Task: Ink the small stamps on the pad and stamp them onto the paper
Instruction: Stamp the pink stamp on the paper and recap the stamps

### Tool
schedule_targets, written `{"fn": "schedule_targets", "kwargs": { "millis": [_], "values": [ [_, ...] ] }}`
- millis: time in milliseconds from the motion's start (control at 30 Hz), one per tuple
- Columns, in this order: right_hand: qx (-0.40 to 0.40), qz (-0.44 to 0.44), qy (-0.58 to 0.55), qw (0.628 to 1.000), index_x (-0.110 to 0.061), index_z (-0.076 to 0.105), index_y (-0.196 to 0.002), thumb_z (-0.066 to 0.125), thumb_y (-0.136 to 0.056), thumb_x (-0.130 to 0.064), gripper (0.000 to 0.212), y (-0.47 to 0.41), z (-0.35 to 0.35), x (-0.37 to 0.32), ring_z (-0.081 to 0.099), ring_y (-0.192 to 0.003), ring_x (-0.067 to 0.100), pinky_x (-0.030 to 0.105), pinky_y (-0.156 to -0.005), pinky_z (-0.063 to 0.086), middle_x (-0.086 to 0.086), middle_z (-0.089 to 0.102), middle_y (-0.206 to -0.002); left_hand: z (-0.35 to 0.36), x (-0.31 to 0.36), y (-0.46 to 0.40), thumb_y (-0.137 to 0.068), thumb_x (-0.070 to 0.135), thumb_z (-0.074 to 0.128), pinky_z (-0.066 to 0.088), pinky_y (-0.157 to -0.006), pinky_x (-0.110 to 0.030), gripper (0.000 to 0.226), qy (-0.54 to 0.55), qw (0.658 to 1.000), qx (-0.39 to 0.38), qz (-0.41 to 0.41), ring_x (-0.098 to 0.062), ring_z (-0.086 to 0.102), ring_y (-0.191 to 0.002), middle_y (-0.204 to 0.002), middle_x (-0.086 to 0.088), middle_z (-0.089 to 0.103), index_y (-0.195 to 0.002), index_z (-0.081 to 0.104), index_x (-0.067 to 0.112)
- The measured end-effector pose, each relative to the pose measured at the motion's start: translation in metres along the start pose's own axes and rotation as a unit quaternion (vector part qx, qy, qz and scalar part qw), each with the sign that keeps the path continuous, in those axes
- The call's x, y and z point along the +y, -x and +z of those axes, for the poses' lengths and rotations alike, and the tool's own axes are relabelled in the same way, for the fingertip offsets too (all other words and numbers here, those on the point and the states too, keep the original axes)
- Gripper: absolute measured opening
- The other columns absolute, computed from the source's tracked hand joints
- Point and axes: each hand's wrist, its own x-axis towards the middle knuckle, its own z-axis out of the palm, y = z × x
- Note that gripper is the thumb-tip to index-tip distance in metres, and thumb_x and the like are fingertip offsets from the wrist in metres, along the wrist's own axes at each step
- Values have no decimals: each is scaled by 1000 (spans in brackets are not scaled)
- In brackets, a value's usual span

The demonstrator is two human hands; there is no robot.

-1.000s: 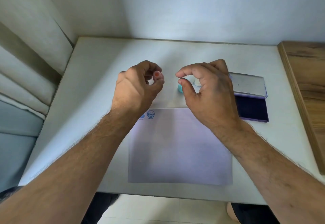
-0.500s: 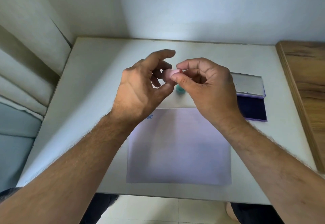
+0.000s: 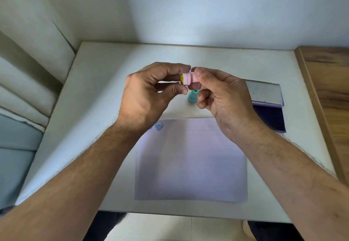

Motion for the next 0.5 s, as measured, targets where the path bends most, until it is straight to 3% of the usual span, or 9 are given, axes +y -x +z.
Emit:
{"fn": "schedule_targets", "kwargs": {
  "millis": [67, 200, 400, 500],
  "values": [
    [-2, 1, -4, 1000, -10, 77, -87, 71, -88, -20, 12, 0, 1, 0, 49, -45, 14, 25, -47, 44, 6, 70, -66, 0, -1, 0, -80, 9, 80, 59, -81, -33, 35, -3, 1000, -1, 11, -9, 72, -95, -103, 8, 72, -111, 71, 23],
    [4, 16, -5, 1000, -9, 77, -79, 71, -88, -29, 23, 0, 0, -2, 51, -47, 12, 25, -48, 46, 6, 71, -66, 2, -3, 2, -86, 5, 75, 53, -85, -16, 39, -99, 990, -13, 102, 1, 67, -101, -109, 14, 66, -123, 66, 14],
    [-3, 21, 11, 1000, -10, 77, -72, 70, -89, -32, 28, 0, 0, -2, 51, -47, 12, 23, -47, 46, 5, 68, -62, 5, -5, 4, -88, 1, 72, 57, -86, -31, 29, -132, 979, 6, 156, -8, 64, -112, -114, 2, 67, -115, 70, 12],
    [-11, 19, 3, 1000, -7, 77, -77, 70, -89, -31, 28, -1, 0, -2, 51, -47, 12, 23, -47, 46, 5, 68, -63, 3, -4, 4, -86, 5, 75, 56, -85, -27, 27, -130, 981, 15, 145, -4, 66, -105, -110, 9, 67, -112, 72, 14]
  ]
}}
